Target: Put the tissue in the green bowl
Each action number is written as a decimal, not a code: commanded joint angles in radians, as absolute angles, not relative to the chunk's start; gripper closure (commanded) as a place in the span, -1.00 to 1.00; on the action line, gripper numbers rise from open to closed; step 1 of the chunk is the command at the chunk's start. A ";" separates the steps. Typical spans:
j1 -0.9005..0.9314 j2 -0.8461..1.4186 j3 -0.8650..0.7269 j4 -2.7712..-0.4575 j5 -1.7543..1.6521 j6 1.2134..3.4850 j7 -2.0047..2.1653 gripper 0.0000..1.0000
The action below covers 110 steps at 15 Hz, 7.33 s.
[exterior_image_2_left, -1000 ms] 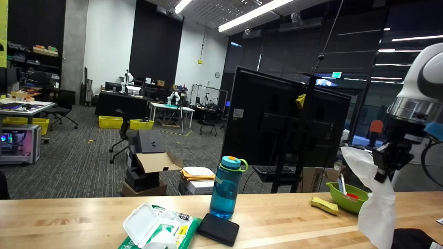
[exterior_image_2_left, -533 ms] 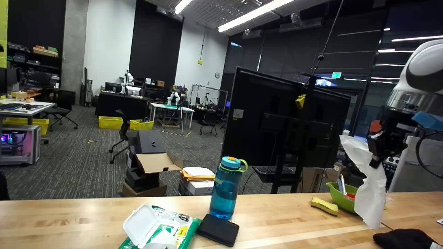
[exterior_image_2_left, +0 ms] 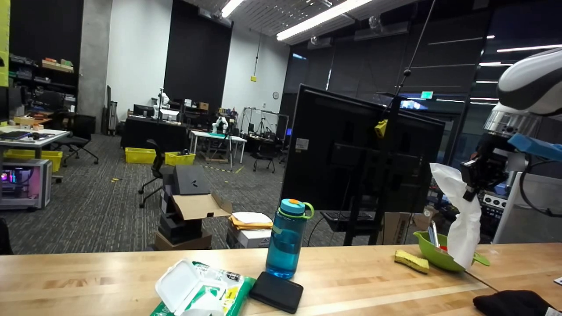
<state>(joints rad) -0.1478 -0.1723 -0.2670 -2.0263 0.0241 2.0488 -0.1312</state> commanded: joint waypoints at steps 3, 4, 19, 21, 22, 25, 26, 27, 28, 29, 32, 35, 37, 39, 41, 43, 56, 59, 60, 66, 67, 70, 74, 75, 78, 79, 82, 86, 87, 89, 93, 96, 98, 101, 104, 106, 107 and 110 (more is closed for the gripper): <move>-0.180 -0.060 -0.268 -1.871 0.081 1.978 -0.157 1.00; -0.185 -0.045 -0.268 -1.853 0.088 1.974 -0.157 1.00; -0.244 0.076 -0.259 -1.704 0.106 1.942 -0.135 0.98; -0.243 0.076 -0.259 -1.703 0.106 1.941 -0.135 0.98; -0.243 0.076 -0.259 -1.702 0.106 1.940 -0.135 0.98; -0.244 0.076 -0.259 -1.701 0.106 1.939 -0.135 0.98; -0.244 0.076 -0.259 -1.701 0.106 1.939 -0.135 0.98; -0.244 0.076 -0.259 -1.701 0.106 1.939 -0.135 0.98; -0.244 0.076 -0.259 -1.701 0.106 1.939 -0.135 1.00; -0.246 0.086 -0.261 -1.693 0.106 1.940 -0.135 1.00; -0.253 0.114 -0.264 -1.675 0.107 1.956 -0.138 1.00; -0.265 0.157 -0.264 -1.637 0.105 1.981 -0.140 1.00; -0.276 0.190 -0.265 -1.600 0.105 1.999 -0.138 1.00; -0.289 0.223 -0.265 -1.559 0.107 2.017 -0.134 1.00; -0.303 0.252 -0.266 -1.519 0.106 2.029 -0.131 1.00; -0.319 0.275 -0.267 -1.486 0.105 2.042 -0.131 1.00; -0.454 0.497 -0.246 -1.160 0.151 2.030 -0.118 1.00; -0.479 0.567 -0.221 -1.080 0.179 2.030 -0.118 1.00; -0.484 0.590 -0.213 -1.054 0.185 2.028 -0.113 1.00; -0.509 0.701 -0.184 -0.923 0.177 1.990 -0.077 1.00; -0.513 0.714 -0.183 -0.906 0.175 1.979 -0.068 1.00; -0.516 0.737 -0.197 -0.887 0.180 1.966 -0.049 1.00; -0.532 0.754 -0.196 -0.883 0.180 1.956 -0.030 1.00; -0.535 0.757 -0.195 -0.885 0.180 1.952 -0.027 1.00; -0.540 0.769 -0.194 -0.892 0.180 1.945 -0.016 1.00; -0.541 0.773 -0.194 -0.891 0.179 1.942 -0.009 1.00; -0.546 0.789 -0.194 -0.891 0.179 1.938 0.001 1.00; -0.555 0.809 -0.193 -0.892 0.180 1.934 0.010 1.00; -0.556 0.812 -0.193 -0.894 0.179 1.931 0.010 1.00; -0.563 0.818 -0.190 -0.902 0.183 1.925 0.007 1.00; -0.566 0.824 -0.195 -0.920 0.176 1.906 0.010 1.00; -0.573 0.833 -0.196 -0.924 0.175 1.894 0.011 1.00; -0.578 0.845 -0.197 -0.917 0.173 1.891 0.010 1.00; -0.589 0.864 -0.190 -0.905 0.177 1.904 -0.006 1.00; -0.586 0.880 -0.183 -0.900 0.179 1.935 -0.016 1.00; -0.586 0.891 -0.172 -0.897 0.182 1.954 -0.021 1.00; -0.588 0.898 -0.163 -0.893 0.186 1.961 -0.024 1.00; -0.589 0.920 -0.146 -0.884 0.184 1.978 -0.016 1.00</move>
<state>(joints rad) -0.5813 0.8909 -0.1628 -0.9213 0.1649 1.9706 -0.0076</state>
